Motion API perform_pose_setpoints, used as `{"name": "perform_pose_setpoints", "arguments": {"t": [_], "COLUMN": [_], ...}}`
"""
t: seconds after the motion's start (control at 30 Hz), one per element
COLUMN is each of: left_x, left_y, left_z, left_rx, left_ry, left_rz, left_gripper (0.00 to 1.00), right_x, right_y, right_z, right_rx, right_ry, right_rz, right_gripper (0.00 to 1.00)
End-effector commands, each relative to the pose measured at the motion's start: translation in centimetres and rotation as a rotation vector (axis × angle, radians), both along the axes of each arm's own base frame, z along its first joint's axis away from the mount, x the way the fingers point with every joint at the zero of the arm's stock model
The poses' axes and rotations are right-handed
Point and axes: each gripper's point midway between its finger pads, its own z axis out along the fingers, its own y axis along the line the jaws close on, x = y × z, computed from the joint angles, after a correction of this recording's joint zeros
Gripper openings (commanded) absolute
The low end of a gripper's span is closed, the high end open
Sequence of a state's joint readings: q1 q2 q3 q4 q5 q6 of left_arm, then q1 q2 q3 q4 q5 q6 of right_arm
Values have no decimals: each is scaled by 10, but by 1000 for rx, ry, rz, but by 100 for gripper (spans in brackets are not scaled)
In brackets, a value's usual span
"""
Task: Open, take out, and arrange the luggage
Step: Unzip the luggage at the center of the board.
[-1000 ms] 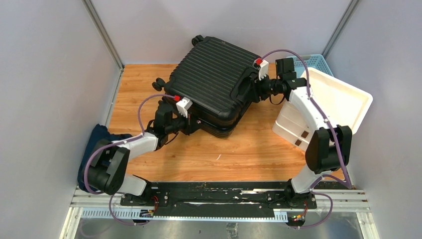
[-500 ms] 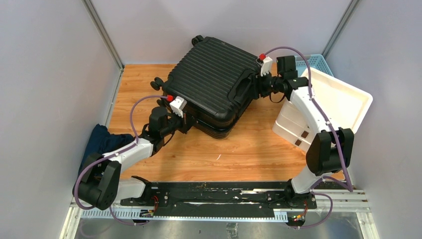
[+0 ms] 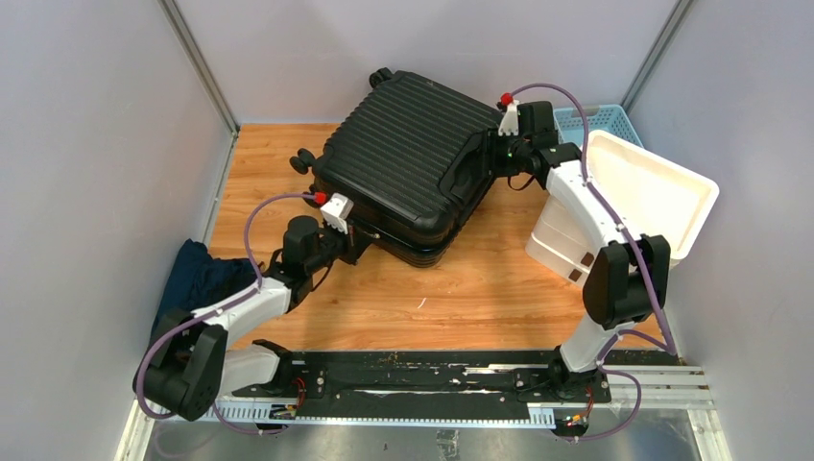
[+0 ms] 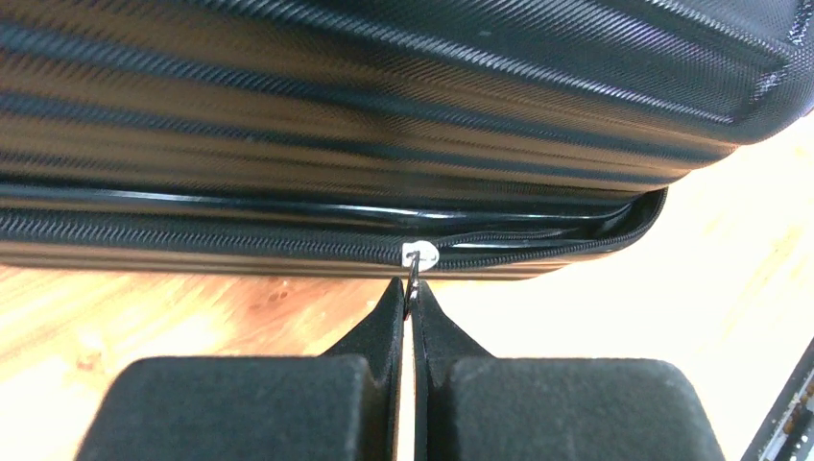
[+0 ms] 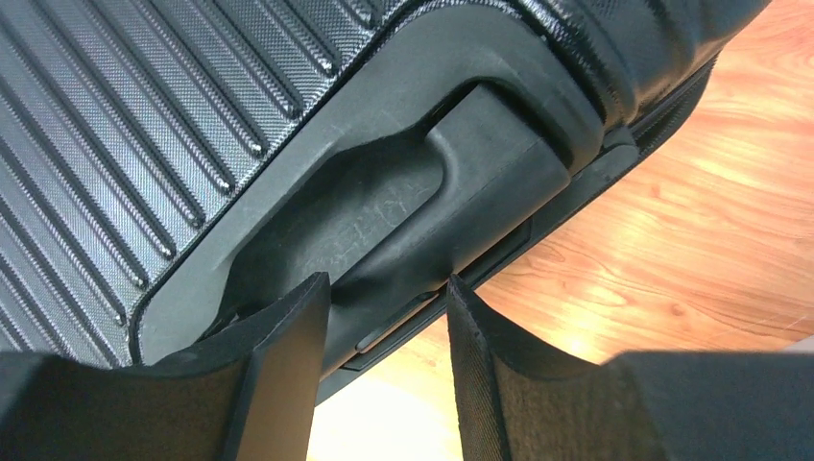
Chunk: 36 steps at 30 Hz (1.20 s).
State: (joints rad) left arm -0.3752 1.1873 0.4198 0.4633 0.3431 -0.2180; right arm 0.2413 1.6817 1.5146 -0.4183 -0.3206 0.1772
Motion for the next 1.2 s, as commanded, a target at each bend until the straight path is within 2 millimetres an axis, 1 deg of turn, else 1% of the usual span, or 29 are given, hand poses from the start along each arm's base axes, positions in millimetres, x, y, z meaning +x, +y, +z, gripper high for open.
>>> {"name": "perform_pose_setpoints", "arguments": {"t": [0.0,0.13,0.3,0.4,0.5,0.53,0.57,0.6,0.63,0.73,0.83,0.9,1.07,1.17], "left_x": [11,17,25,26,20,16,12,6,-7,-17,-20,-21,-10,-2], "left_y": [29,49,67,65,56,51,46,43,41,39,37,34,35,26], "left_z": [13,21,26,31,38,41,45,43,31,29,18,17,17,13], "left_rx": [-28,-44,-63,-127,-267,-328,-399,-471,-691,-853,-942,-985,-1071,-1114], "left_ry": [-49,-71,-81,-67,-15,12,30,78,237,282,347,374,383,439], "left_rz": [160,258,339,318,282,271,256,261,326,369,461,495,596,614], "left_gripper": [0,0,0,0,0,2,10,25,45,50,54,58,62,61], "right_x": [3,2,1,-1,-3,-3,-4,-4,-5,-7,-8,-9,-10,-10], "right_y": [-42,-49,-53,-52,-48,-46,-44,-42,-38,-35,-32,-31,-28,-25], "right_z": [-67,-86,-96,-99,-97,-96,-95,-93,-89,-89,-87,-86,-86,-85], "right_rx": [-228,-273,-297,-291,-269,-260,-249,-239,-215,-196,-182,-173,-158,-152], "right_ry": [110,146,170,179,182,181,180,178,177,180,177,178,179,179], "right_rz": [-139,-135,-133,-127,-112,-105,-99,-95,-84,-76,-70,-67,-58,-52], "right_gripper": [48,45,44,44,44,44,44,44,44,44,44,45,45,44]}}
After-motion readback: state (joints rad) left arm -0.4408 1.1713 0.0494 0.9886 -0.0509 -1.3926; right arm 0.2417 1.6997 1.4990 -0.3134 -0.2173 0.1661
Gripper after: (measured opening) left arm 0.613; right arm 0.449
